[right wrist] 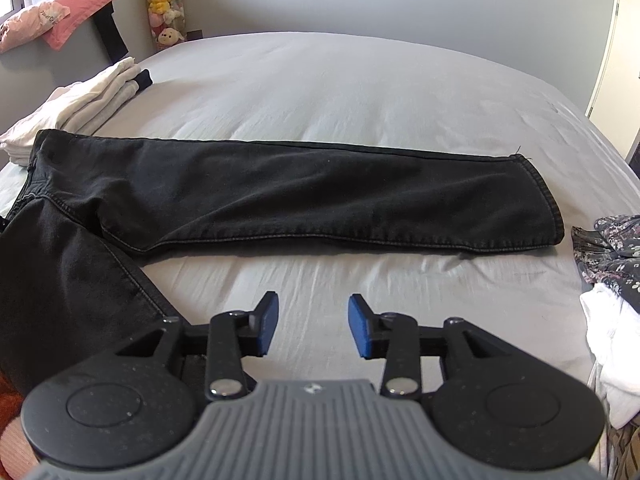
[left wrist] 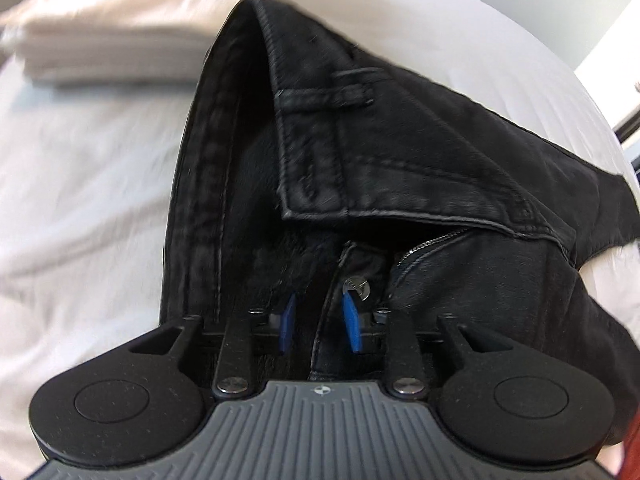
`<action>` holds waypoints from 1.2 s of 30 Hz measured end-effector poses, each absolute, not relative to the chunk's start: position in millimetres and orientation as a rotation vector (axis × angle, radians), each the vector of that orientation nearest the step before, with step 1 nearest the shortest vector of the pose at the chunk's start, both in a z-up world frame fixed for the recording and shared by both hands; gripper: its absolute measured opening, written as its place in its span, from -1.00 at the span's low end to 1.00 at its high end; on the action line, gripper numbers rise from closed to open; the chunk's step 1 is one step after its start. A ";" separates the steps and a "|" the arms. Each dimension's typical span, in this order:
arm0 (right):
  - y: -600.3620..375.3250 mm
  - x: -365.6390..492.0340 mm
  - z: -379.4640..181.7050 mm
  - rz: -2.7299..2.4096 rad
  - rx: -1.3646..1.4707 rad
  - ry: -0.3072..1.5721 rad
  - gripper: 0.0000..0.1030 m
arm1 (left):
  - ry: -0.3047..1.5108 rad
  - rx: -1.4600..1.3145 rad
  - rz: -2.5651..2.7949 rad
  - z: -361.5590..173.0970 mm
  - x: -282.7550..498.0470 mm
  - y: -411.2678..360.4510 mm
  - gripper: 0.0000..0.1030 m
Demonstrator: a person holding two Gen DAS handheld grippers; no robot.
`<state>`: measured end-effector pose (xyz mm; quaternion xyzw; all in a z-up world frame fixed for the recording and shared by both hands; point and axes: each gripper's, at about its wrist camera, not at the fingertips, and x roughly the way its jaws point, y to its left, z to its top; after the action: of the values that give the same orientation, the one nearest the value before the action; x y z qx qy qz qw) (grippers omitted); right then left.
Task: Fold clothes
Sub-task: 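Hold the jeans waistband with the left gripper near the white stack, then open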
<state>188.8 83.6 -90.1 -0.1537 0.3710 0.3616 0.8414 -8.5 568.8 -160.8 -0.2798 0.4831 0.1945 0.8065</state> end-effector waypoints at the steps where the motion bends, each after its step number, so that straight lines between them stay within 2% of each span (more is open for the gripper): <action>1: 84.8 189.0 -91.3 0.765 -0.329 0.787 -0.19 | 1.036 -0.608 0.411 -161.7 -8.6 568.9 -0.32; 2: 86.0 189.3 -92.5 0.768 -0.333 0.790 -0.19 | 1.038 -0.617 0.405 -162.6 -8.7 569.1 -0.21; 3: 87.3 189.4 -93.7 0.770 -0.339 0.792 -0.19 | 1.040 -0.625 0.400 -163.5 -8.8 569.2 -0.01; 5: 90.2 189.0 -95.6 0.775 -0.349 0.792 -0.19 | 1.044 -0.643 0.389 -165.4 -9.0 569.5 0.16; 10: 93.0 188.6 -99.3 0.780 -0.353 0.794 -0.18 | 1.059 -0.686 0.386 -169.8 -8.9 569.1 0.20; 13: 93.3 188.6 -101.3 0.779 -0.349 0.799 -0.18 | 1.064 -0.694 0.390 -169.9 -9.4 563.9 0.02; 14: 93.2 188.5 -101.5 0.778 -0.348 0.799 -0.18 | 1.066 -0.696 0.387 -170.2 -9.4 560.9 -0.30; 19: 90.0 187.2 -97.9 0.776 -0.337 0.789 -0.18 | 1.065 -0.618 0.444 -168.3 -8.5 538.1 -0.42; 21: 88.3 186.6 -95.9 0.775 -0.331 0.785 -0.18 | 1.049 -0.580 0.463 -161.6 -13.2 528.0 -0.64; 23: 86.5 186.0 -93.8 0.775 -0.326 0.780 -0.18 | 1.036 -0.533 0.490 -152.9 -18.7 518.1 -0.75; 30: 82.0 182.5 -85.6 0.786 -0.318 0.764 -0.18 | 0.945 -0.435 0.627 -106.2 -48.7 522.1 -0.78; 36: 76.1 173.9 -73.9 0.798 -0.307 0.744 -0.18 | 1.074 -0.379 0.661 -110.9 -28.2 522.3 -0.77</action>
<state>173.9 76.1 -73.9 -0.1452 0.3526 0.3781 0.8436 -28.2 522.3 -110.9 -0.1762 0.4989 0.3072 0.7910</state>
